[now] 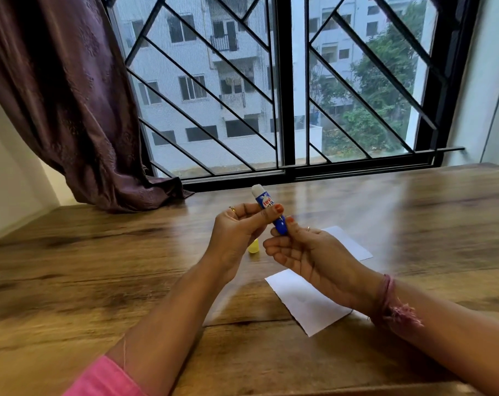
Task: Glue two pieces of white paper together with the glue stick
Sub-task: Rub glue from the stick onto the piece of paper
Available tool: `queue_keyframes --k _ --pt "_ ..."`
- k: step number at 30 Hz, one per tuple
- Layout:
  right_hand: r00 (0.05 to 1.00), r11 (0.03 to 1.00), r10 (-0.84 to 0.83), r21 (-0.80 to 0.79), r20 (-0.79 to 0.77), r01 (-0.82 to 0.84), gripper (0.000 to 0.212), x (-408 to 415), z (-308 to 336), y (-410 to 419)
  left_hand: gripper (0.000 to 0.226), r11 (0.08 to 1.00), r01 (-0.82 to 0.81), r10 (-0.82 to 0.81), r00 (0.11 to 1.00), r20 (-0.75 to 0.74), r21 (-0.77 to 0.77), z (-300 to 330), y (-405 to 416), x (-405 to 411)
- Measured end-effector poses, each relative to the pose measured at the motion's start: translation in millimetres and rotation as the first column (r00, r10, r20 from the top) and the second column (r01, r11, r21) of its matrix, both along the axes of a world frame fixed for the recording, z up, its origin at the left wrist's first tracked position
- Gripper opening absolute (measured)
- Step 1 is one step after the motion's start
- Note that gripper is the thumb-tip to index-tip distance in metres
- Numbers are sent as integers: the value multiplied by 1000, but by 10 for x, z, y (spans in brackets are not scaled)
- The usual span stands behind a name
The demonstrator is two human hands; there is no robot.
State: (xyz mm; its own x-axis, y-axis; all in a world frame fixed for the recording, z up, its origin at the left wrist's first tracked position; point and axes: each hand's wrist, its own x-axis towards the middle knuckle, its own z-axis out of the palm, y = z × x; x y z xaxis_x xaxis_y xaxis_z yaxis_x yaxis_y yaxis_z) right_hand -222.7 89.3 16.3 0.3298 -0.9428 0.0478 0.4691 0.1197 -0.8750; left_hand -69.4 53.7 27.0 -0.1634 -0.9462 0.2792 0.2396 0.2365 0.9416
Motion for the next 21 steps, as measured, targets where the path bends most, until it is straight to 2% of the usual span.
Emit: queue_keyframes --k 2,6,9,15,21 --pt "1000 1000 8 24 -13 -8 41 7 -1 1 21 1000 -4 4 1000 7 2 -4 3 -9" --pt "999 1000 1 7 42 -1 33 -19 15 -7 26 1000 -9 9 1000 8 2 -4 7 2" --pt "999 998 -30 -48 32 31 45 -30 1 -9 29 1000 -5 5 1000 -1 2 0 10 3" --pt "1000 999 -17 -48 -7 16 31 -21 3 2 25 1000 1 -1 1000 -14 0 2 -2 1" --pt "999 999 40 20 1 -40 39 6 8 4 25 1000 -5 5 1000 -7 3 -11 -7 9"
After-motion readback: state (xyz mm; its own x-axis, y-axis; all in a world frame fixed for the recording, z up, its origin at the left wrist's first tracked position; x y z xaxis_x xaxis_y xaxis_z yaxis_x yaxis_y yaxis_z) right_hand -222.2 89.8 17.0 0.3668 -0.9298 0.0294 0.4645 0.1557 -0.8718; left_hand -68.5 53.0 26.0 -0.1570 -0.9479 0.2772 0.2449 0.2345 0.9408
